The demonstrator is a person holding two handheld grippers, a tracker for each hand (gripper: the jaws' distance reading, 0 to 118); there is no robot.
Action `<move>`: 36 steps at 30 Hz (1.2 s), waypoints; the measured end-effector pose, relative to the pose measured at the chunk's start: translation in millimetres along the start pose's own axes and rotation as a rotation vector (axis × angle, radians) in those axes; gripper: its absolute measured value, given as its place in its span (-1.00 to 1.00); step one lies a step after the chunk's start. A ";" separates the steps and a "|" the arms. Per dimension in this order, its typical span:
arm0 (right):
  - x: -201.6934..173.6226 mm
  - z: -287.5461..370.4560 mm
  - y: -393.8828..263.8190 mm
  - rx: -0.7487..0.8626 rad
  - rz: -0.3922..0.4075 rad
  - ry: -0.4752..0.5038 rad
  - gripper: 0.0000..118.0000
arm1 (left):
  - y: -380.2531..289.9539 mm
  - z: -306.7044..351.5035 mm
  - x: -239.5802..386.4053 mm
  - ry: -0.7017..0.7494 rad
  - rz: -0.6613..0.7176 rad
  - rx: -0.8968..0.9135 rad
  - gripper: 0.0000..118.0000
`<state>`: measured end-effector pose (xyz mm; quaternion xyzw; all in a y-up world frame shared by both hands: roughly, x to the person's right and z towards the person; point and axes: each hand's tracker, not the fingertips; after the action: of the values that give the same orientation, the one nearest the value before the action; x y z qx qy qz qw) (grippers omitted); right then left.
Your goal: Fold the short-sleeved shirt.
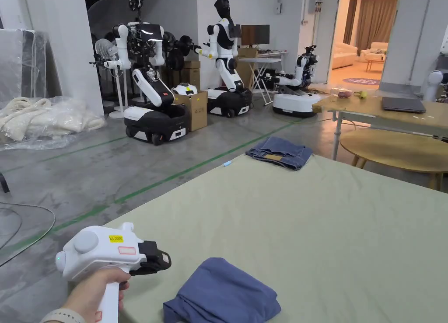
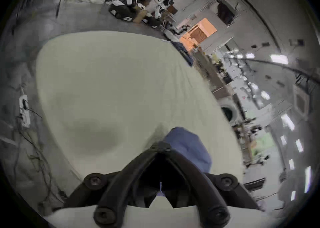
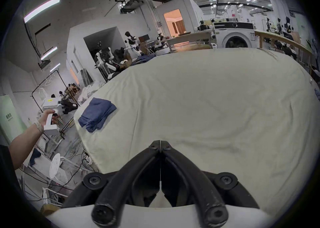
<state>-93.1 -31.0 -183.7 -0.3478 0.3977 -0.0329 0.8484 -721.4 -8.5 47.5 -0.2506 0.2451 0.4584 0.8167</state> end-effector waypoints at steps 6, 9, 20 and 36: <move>14.4 38.7 23.3 0.085 0.015 -0.088 -1.00 | -32.6 -23.4 77.2 -0.006 -0.193 0.073 -1.00; 29.0 68.8 53.3 0.158 0.030 -0.186 -1.00 | -88.2 -19.5 169.5 -0.019 -0.395 0.160 -1.00; 45.6 178.0 153.0 0.501 0.141 -0.415 -1.00 | -248.5 25.6 411.5 -0.222 -0.849 0.419 -1.00; 32.3 204.3 168.7 0.587 0.193 -0.465 -0.94 | -266.3 68.3 471.3 -0.265 -0.948 0.509 -0.74</move>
<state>34.2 201.0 -218.5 -0.0496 0.1992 0.0145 0.9786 -261.0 208.9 -148.7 -0.0684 0.1035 -0.0054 0.9923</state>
